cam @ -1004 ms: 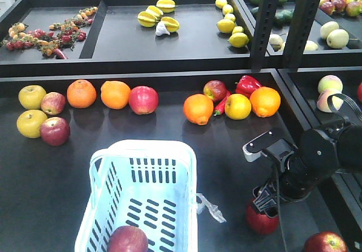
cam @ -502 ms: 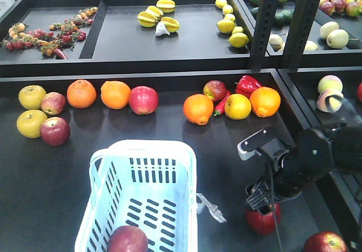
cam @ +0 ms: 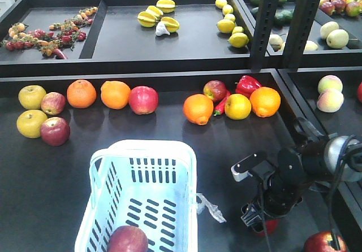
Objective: Pick three apples into basket with both arms
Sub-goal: 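Move the right gripper back down over another red apple, then grasp the second red apple with the right gripper and lift it, then carry the second apple into the basket and open the right gripper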
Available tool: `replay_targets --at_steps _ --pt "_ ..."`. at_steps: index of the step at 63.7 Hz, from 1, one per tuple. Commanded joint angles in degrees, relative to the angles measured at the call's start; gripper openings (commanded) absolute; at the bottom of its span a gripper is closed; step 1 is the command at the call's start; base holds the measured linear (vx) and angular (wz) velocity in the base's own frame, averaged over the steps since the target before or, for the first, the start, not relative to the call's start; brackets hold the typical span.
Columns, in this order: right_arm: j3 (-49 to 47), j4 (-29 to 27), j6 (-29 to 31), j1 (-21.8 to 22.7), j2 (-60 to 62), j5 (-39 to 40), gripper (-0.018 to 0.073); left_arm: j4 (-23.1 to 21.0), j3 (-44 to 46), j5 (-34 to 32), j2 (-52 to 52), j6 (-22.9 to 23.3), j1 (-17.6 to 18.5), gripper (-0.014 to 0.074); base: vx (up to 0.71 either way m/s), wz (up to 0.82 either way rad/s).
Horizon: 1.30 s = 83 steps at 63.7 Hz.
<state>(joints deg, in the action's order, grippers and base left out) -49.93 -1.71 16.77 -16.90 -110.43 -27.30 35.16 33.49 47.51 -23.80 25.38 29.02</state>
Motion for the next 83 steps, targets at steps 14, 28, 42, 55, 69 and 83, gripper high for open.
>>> replay_targets --at_steps 14,28,42,55,69,83 --pt "-1.1 -0.1 0.0 0.3 2.0 0.6 0.0331 1.8 1.3 -2.8 -0.5 0.7 0.1 0.0585 0.00 0.00" --pt "-1.1 -0.2 -0.1 0.3 3.8 -0.8 0.0280 1.8 1.3 -2.8 -0.5 0.7 0.1 0.0585 0.00 0.00" --pt "-1.1 -2.4 -2.2 0.3 13.7 -4.4 0.0280 1.8 1.3 -2.8 -0.5 0.7 0.1 0.0585 0.00 0.00" --pt "-1.1 -3.5 -1.4 -4.5 26.0 -8.2 0.0280 1.8 1.3 -2.8 -0.5 0.7 0.1 0.0585 0.00 0.00" --pt "-1.1 -5.2 -1.6 -16.1 35.0 -10.2 0.0280 1.8 1.3 -2.8 -0.5 0.7 0.1 0.0585 0.00 0.00" --pt "-1.1 -8.1 -2.6 -28.6 35.6 -6.9 0.0280 1.8 1.3 -2.8 -0.5 0.7 0.1 0.0585 0.00 0.00"
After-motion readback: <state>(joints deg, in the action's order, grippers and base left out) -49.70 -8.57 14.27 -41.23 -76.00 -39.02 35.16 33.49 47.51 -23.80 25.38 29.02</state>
